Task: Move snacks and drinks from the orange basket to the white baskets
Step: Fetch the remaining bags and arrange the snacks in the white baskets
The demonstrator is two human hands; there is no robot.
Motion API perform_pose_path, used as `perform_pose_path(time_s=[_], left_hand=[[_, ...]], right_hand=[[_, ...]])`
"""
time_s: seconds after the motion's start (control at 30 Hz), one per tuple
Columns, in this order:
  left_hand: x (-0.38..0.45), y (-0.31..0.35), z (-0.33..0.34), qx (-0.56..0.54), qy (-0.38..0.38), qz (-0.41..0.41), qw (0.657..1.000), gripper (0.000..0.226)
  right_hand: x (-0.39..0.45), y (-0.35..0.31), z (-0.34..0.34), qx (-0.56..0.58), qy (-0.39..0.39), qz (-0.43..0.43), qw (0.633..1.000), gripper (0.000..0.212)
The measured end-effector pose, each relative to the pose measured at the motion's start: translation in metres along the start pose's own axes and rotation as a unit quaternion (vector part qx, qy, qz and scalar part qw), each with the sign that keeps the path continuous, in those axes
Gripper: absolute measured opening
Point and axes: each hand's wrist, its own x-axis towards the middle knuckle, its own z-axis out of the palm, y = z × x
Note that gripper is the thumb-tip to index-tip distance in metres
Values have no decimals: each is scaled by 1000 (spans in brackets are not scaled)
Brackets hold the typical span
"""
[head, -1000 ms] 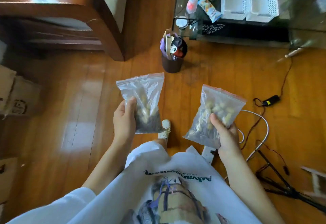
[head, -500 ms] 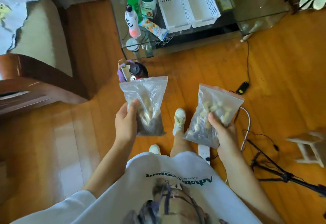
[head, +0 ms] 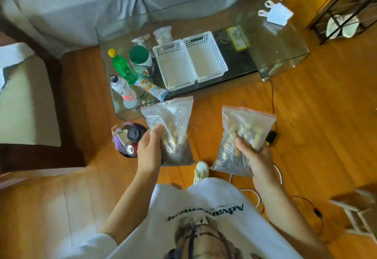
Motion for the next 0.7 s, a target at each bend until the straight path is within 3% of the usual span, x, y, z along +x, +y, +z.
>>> perform_pose_path(time_s=[0.3,0.4,0.7], left_hand=[[71,35,53,-21,62,-47,997,28],[104,48,66,-16,62,-51,997,34],[240,123,115,-30,56,-45,997,22]], right_hand=[[108,-49,19,-12,-42,22,999,29],[144,-60,34,-19,-59,28,998,38],[277,-116,92,-38,-36,45,998,47]])
